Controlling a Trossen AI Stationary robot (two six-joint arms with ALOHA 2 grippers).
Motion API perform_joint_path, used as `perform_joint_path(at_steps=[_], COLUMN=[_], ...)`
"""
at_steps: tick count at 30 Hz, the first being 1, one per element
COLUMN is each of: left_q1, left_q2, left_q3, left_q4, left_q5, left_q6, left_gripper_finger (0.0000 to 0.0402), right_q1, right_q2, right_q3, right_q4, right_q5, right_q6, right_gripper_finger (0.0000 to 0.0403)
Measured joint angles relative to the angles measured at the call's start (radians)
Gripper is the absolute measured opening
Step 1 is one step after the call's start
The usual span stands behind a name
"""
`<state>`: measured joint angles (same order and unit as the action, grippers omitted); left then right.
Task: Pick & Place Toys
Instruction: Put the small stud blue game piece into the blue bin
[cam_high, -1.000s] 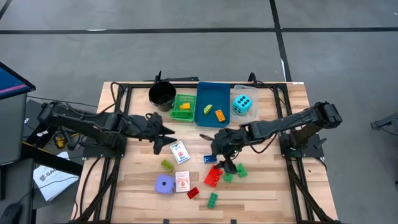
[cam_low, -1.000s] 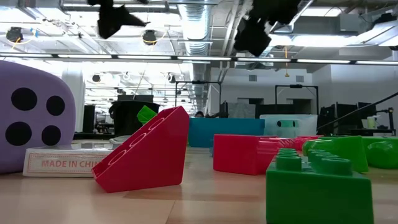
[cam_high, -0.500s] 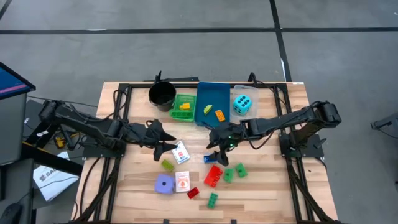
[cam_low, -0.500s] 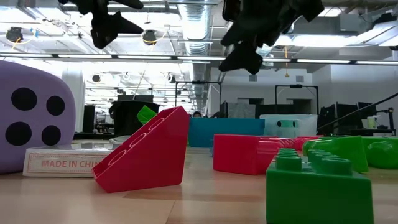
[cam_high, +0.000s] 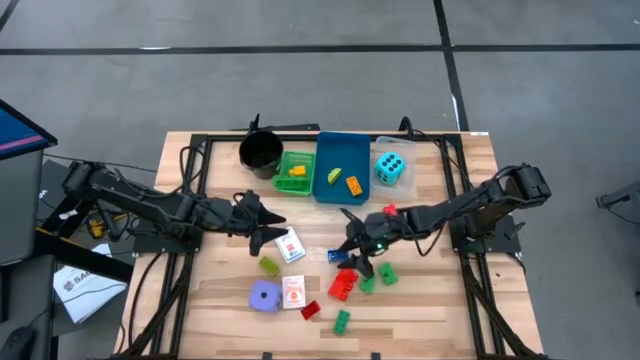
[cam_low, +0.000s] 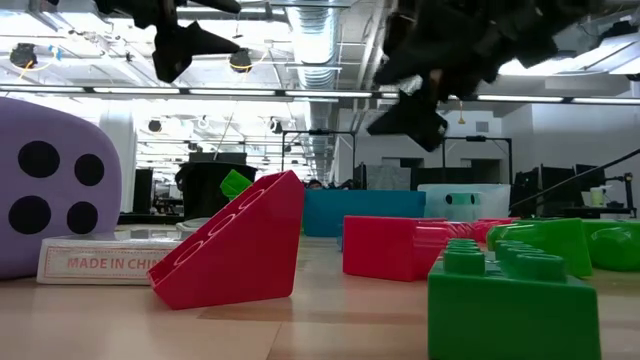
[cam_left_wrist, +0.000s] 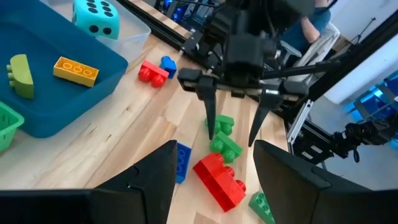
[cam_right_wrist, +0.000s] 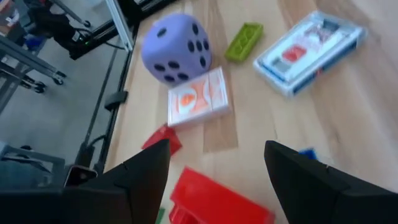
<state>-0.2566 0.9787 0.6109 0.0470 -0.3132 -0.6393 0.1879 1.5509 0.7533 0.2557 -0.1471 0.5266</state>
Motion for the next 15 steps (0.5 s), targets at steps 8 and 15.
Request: perform_joint_path(at_steps=[8,15], left_q1=[0.000,0.000], left_q2=[0.000,0.000], left_q3=[0.000,0.000], left_q4=[0.006,0.006], left_q5=[-0.020,-0.070], left_q6=[-0.062,-0.077], left_gripper_finger=[0.0204,0.0204], right_q1=[0.034,0.018], right_q2=[0.000,0.000], right_q3=[-0.197,-0.293], right_q4=[0.374,0.549], right_q5=[0.046,0.048], right_q6=[0.119,0.075], right_gripper_finger=[0.0256,0.0256])
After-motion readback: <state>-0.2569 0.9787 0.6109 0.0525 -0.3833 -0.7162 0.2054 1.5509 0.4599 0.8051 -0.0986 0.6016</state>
